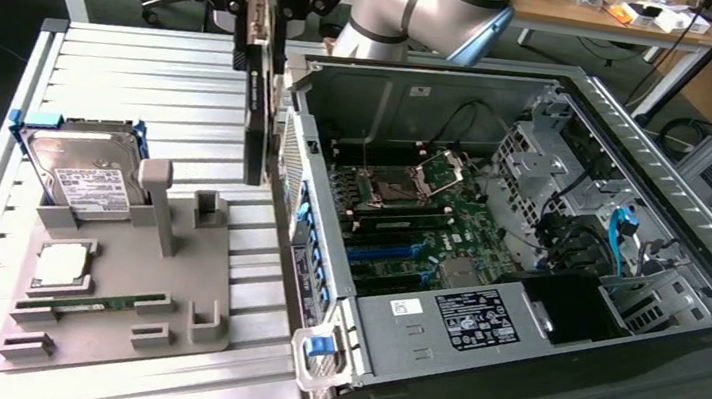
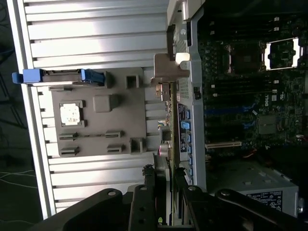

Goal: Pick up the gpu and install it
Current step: 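Pick up the gpu and move the gpu toward the slot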

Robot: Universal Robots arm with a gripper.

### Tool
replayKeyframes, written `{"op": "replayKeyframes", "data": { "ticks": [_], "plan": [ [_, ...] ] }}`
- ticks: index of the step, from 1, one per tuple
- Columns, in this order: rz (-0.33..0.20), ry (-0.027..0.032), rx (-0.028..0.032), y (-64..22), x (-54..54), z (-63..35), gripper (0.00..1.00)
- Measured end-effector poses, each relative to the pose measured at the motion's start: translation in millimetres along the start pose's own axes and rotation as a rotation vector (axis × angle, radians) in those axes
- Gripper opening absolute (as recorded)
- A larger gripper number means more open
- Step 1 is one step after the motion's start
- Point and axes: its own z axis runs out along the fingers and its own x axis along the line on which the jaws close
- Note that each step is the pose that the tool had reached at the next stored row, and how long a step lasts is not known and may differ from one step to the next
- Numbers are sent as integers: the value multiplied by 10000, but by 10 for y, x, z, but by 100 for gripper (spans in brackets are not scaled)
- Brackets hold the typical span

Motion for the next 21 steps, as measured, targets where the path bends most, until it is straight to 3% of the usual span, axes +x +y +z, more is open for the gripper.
{"op": "replayKeyframes", "data": {
  "ticks": [21],
  "plan": [
    [-9, -24, 332, 10, -120, 21, 27]
  ]
}}
